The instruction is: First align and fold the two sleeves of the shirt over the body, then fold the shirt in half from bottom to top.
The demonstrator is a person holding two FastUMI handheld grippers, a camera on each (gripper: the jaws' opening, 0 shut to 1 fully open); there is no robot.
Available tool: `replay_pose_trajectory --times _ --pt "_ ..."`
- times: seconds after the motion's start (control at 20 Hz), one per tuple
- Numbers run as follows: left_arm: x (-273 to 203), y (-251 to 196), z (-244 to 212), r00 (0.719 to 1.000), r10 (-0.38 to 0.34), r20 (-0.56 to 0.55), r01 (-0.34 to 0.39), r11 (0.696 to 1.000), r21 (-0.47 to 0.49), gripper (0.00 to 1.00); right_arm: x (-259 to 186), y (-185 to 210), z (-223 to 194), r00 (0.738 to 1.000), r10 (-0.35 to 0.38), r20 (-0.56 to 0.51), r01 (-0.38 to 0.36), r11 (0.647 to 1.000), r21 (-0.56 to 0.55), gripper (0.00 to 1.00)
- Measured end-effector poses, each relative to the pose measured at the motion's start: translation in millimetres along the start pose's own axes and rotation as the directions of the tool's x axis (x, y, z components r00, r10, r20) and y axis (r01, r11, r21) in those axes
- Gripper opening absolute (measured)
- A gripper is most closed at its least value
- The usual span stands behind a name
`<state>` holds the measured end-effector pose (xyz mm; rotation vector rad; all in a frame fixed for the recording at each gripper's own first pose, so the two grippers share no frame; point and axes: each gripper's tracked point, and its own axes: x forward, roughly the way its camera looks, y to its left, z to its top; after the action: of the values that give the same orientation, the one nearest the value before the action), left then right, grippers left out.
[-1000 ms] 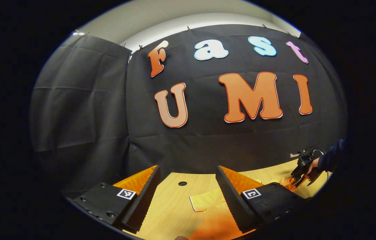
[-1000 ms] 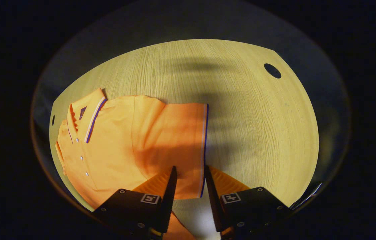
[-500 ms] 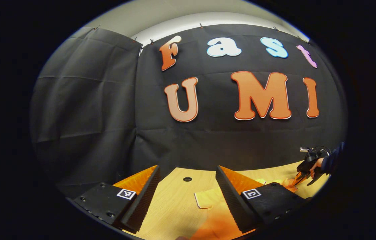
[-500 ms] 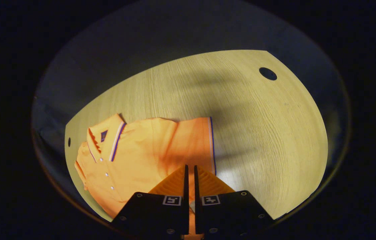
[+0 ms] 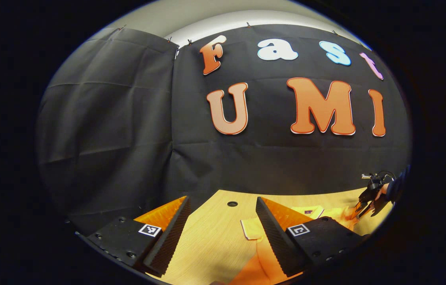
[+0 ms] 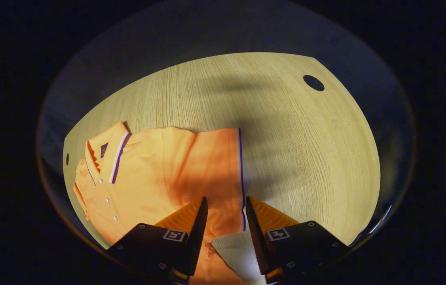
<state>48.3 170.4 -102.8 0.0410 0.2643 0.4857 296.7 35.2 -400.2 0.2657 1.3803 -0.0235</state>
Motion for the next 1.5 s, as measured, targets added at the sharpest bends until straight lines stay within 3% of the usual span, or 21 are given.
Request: replay_pose_trajectory --times 0.05,0.1,0.15,0.2,0.25,0.35,0.55,0.7,0.9,0.95,1.0,1.05,1.1,1.15,1.2,1.25,1.4,1.5 --pt "0.0 1.1 -1.6 1.000 0.006 -0.006 -0.006 1.000 -0.003 1.00 0.6 -0.9 -5.1 0.999 -0.019 -0.030 0.018 0.999 -0.030 0.64" --pt "0.1 2.6 -2.9 1.000 0.014 -0.012 -0.014 1.000 -0.003 1.00 20.7 2.3 -3.4 1.000 -0.010 0.006 0.010 0.999 -0.038 0.72" --pt "-0.1 3.4 -4.7 1.000 0.020 -0.017 -0.020 1.000 -0.004 1.00 18.7 2.9 -3.9 1.000 -0.008 0.000 0.008 0.999 -0.044 0.65" --pt "1.0 3.5 -4.6 1.000 0.023 -0.020 -0.023 1.000 -0.005 1.00 19.9 9.1 0.8 1.000 -0.007 0.013 0.008 1.000 -0.029 0.48" --pt "1.3 2.2 -6.1 0.999 0.025 -0.024 -0.025 1.000 -0.004 1.00 15.6 11.6 1.3 1.000 0.004 0.011 -0.004 0.999 -0.033 0.18" --pt "0.4 -0.7 -3.8 1.000 0.022 -0.020 -0.021 1.000 0.005 1.00 5.8 22.5 4.9 0.997 0.074 0.022 -0.073 0.997 -0.018 0.08" --pt "5.1 -6.9 -7.2 1.000 0.009 -0.029 -0.009 1.000 0.000 1.00 -19.5 51.0 17.5 0.979 0.184 0.090 -0.183 0.983 -0.023 0.07" --pt "8.3 -9.9 -7.1 0.999 -0.002 -0.032 0.002 1.000 -0.003 1.00 -33.4 65.7 21.1 0.968 0.219 0.125 -0.209 0.974 -0.088 0.05" --pt "5.8 -8.2 -8.9 0.999 -0.010 -0.039 0.009 1.000 -0.006 1.00 -15.5 22.7 21.7 0.991 0.054 0.120 -0.043 0.995 -0.086 0.05" --pt "3.5 -5.3 -12.5 0.999 -0.007 -0.044 0.007 1.000 -0.012 1.00 -12.0 12.7 16.2 0.996 0.035 0.085 -0.029 0.997 -0.071 0.08" --pt "2.9 -1.3 -15.6 0.999 -0.002 -0.052 0.001 1.000 -0.019 1.00 -6.0 6.3 12.9 0.998 0.024 0.063 -0.020 0.998 -0.054 0.27" --pt "3.8 3.0 -20.3 0.998 0.006 -0.064 -0.008 1.000 -0.024 1.00 -1.2 3.0 8.9 0.998 0.023 0.050 -0.021 0.999 -0.041 0.31" --pt "4.6 7.0 -23.6 0.997 0.016 -0.076 -0.018 0.999 -0.027 1.00 2.2 5.4 2.4 0.999 0.041 0.026 -0.041 0.999 -0.024 0.46" --pt "4.1 9.8 -25.9 0.996 0.025 -0.085 -0.028 0.999 -0.031 1.00 4.9 8.8 -3.4 0.999 0.051 0.007 -0.051 0.999 -0.012 0.48" --pt "3.8 12.2 -27.6 0.995 0.033 -0.092 -0.036 0.999 -0.034 1.00 12.8 10.7 -10.1 0.999 0.043 -0.002 -0.043 0.999 -0.018 0.60" --pt "2.1 13.4 -30.2 0.994 0.038 -0.098 -0.041 0.999 -0.033 1.00 12.7 9.7 -7.7 1.000 0.019 0.018 -0.018 0.999 -0.034 0.55" --pt "2.9 10.7 -30.1 0.994 0.036 -0.100 -0.039 0.999 -0.032 1.00 12.6 22.8 -6.9 0.999 -0.003 0.052 0.006 0.998 -0.056 0.53" --pt "2.6 7.0 -28.1 0.995 0.029 -0.097 -0.031 0.999 -0.023 1.00 8.9 32.8 -5.8 0.998 0.032 0.046 -0.031 0.999 -0.026 0.14"
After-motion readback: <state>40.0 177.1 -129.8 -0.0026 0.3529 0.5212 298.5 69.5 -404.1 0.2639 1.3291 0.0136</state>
